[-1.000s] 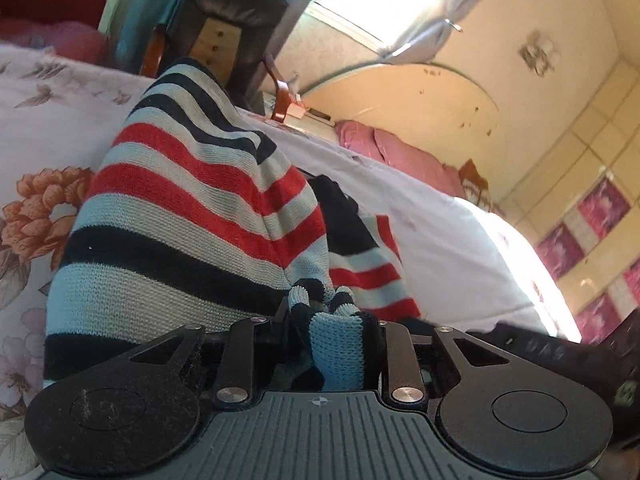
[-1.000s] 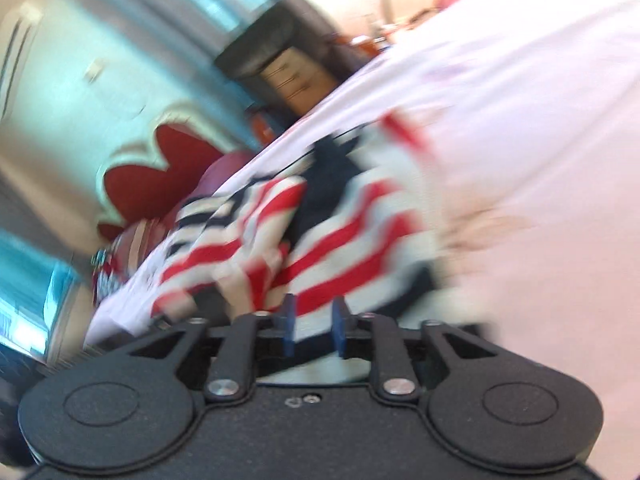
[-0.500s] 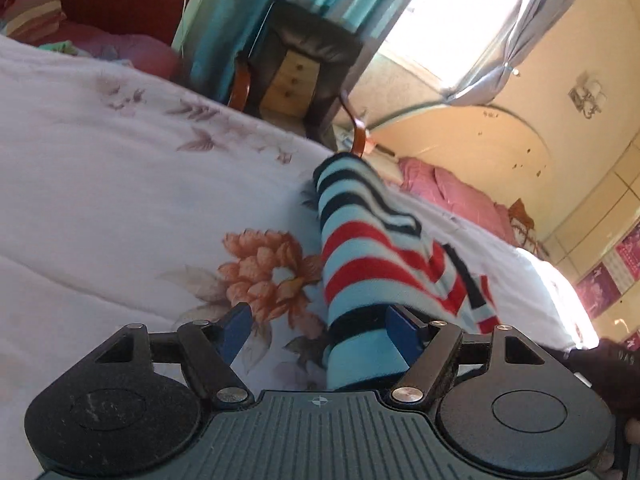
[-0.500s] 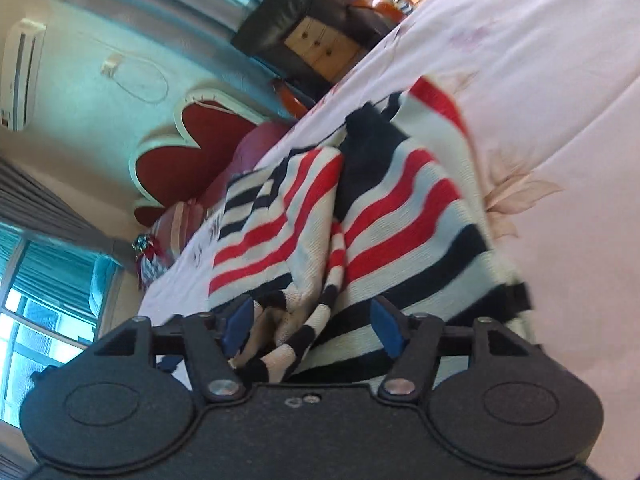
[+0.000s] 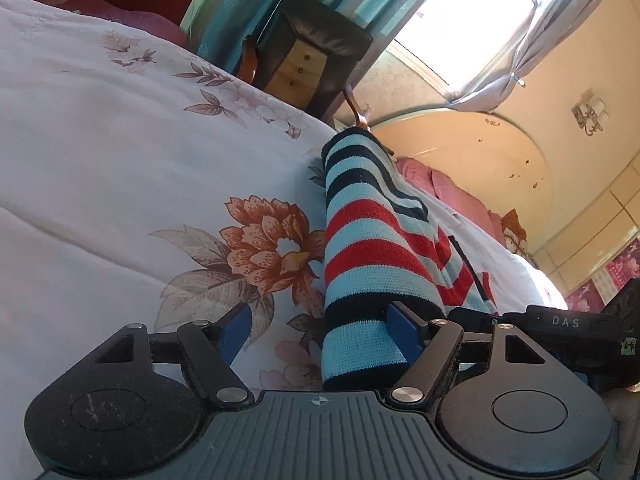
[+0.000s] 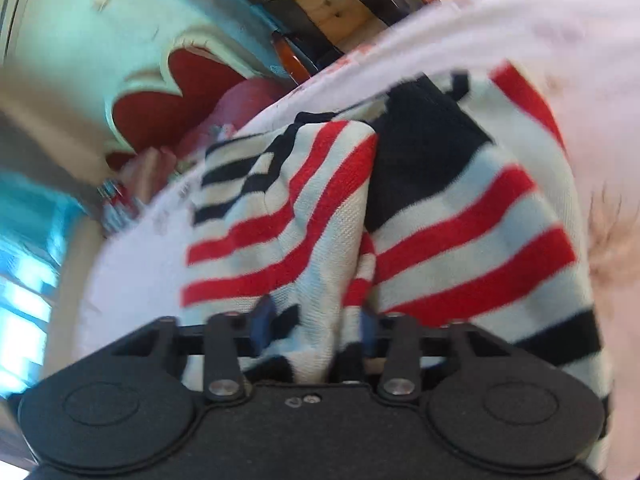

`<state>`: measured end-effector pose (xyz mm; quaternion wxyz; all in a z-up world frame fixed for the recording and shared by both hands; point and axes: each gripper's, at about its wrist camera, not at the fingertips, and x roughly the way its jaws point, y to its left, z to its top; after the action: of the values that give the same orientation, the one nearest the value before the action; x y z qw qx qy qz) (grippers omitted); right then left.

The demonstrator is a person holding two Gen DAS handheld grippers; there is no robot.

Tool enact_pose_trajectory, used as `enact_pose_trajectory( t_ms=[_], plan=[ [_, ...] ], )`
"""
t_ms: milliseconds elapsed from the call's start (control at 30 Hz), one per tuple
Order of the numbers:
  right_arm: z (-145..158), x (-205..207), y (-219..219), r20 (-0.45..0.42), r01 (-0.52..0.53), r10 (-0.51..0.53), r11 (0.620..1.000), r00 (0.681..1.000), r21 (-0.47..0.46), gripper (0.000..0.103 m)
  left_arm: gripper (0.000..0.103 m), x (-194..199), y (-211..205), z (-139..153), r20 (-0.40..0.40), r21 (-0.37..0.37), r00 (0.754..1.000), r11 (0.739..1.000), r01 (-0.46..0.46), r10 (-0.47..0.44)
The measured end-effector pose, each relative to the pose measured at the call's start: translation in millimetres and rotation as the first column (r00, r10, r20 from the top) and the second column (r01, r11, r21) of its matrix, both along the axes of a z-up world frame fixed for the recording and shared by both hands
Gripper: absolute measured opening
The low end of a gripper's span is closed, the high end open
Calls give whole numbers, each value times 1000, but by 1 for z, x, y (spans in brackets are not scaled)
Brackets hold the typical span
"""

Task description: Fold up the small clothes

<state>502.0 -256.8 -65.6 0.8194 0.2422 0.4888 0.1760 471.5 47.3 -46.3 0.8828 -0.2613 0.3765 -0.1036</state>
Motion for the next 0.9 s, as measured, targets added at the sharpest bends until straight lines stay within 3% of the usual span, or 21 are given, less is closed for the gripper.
enact_pose_trajectory(
  t_ms=[33,167,233,367,467,600,667,900],
  plan=[
    [6,-5,7,54,-33,36,998,998,-52,20,74,0,-1,0,2,0,1000,1000,-1,1],
    [31,-30,24,241,-84,144,967,960,-242,17,73,-1,-10,11,27,27,1000,1000,9,-10],
    [46,-44,24,324,-69,168,953,931,-296,17,73,0,-22,20,46,35,998,998,45,-46],
    [69,-67,9,433,-26,180,941,883,-337,17,73,0,-62,40,86,143,986,981,130,-143],
    [66,-72,-10,451,26,150,932,880,-361,17,74,4,-92,40,70,206,975,960,191,-209],
    [32,-55,-40,353,69,55,941,934,-330,17,77,7,-127,24,6,290,969,927,236,-249],
    [8,-50,-53,288,78,13,950,958,-302,17,78,6,-128,23,5,276,971,934,227,-237],
    [9,-55,-55,327,87,11,955,945,-283,17,78,4,-128,25,-1,289,966,925,248,-259]
  ],
)
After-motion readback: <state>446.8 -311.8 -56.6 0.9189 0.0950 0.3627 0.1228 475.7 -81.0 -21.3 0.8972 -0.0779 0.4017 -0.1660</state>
